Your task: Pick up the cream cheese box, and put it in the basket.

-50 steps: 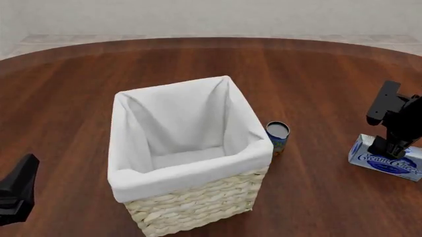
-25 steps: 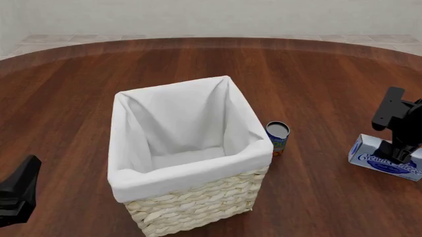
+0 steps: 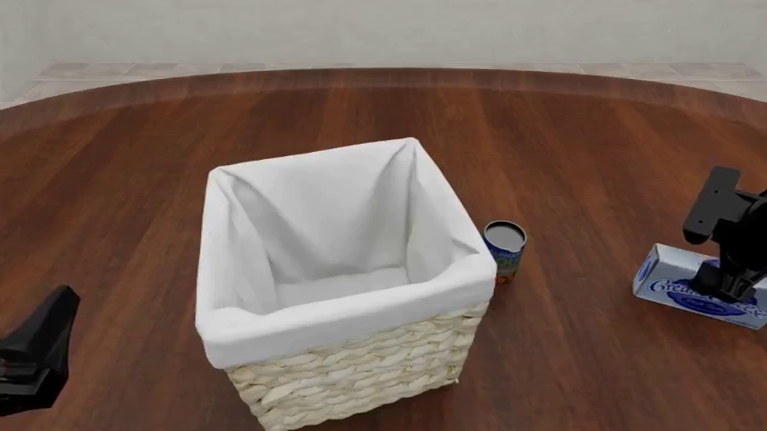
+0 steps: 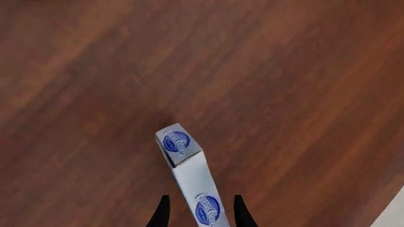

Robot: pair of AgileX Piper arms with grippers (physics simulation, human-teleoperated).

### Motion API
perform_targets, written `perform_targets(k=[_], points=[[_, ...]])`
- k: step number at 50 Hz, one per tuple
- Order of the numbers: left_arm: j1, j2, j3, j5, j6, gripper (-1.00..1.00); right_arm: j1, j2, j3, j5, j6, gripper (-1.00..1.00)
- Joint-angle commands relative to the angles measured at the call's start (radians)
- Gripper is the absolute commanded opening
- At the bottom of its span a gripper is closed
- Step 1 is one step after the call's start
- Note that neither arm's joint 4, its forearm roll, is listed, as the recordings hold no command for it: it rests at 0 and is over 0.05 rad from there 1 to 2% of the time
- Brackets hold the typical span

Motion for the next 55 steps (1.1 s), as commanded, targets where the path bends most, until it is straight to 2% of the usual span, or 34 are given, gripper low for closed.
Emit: perform_targets(k=[1, 9, 11, 24, 27, 36, 37, 38, 40, 47, 50, 55], points=[[0.000, 0.000, 0.000, 0.006, 0.002, 1.00, -0.013, 0.043, 0.020, -0.045, -0.007, 1.00], [0.001, 0.000, 0.000, 0.010, 0.003, 1.00, -0.031, 0.053, 0.034, -0.085, -0.040, 1.00], [0.004, 0.000, 0.000, 0.011, 0.002, 1.00, -0.042, 0.052, 0.062, -0.096, -0.062, 1.00], [0.005, 0.001, 0.000, 0.013, 0.004, 1.00, -0.042, 0.073, 0.061, -0.136, -0.073, 1.00], [0.005, 0.001, 0.000, 0.014, 0.005, 1.00, -0.027, 0.076, 0.061, -0.147, -0.055, 1.00], [0.004, 0.002, 0.000, 0.018, 0.006, 1.00, -0.031, 0.064, 0.092, -0.148, -0.065, 1.00], [0.004, 0.002, 0.000, 0.018, 0.006, 1.00, -0.022, 0.046, 0.115, -0.154, -0.082, 1.00], [0.004, 0.002, 0.000, 0.018, 0.006, 1.00, -0.022, 0.037, 0.125, -0.166, -0.095, -1.00], [0.003, 0.002, 0.000, 0.019, 0.005, 1.00, -0.031, 0.024, 0.136, -0.194, -0.121, -1.00], [0.003, 0.002, 0.000, 0.019, 0.005, 1.00, 0.031, -0.021, 0.133, -0.183, -0.049, -1.00], [0.001, 0.002, 0.000, 0.019, 0.005, 1.00, 0.078, -0.054, 0.097, -0.155, 0.027, -1.00], [-0.001, 0.001, 0.000, 0.016, 0.003, 1.00, 0.097, -0.109, 0.128, -0.132, 0.023, -1.00]])
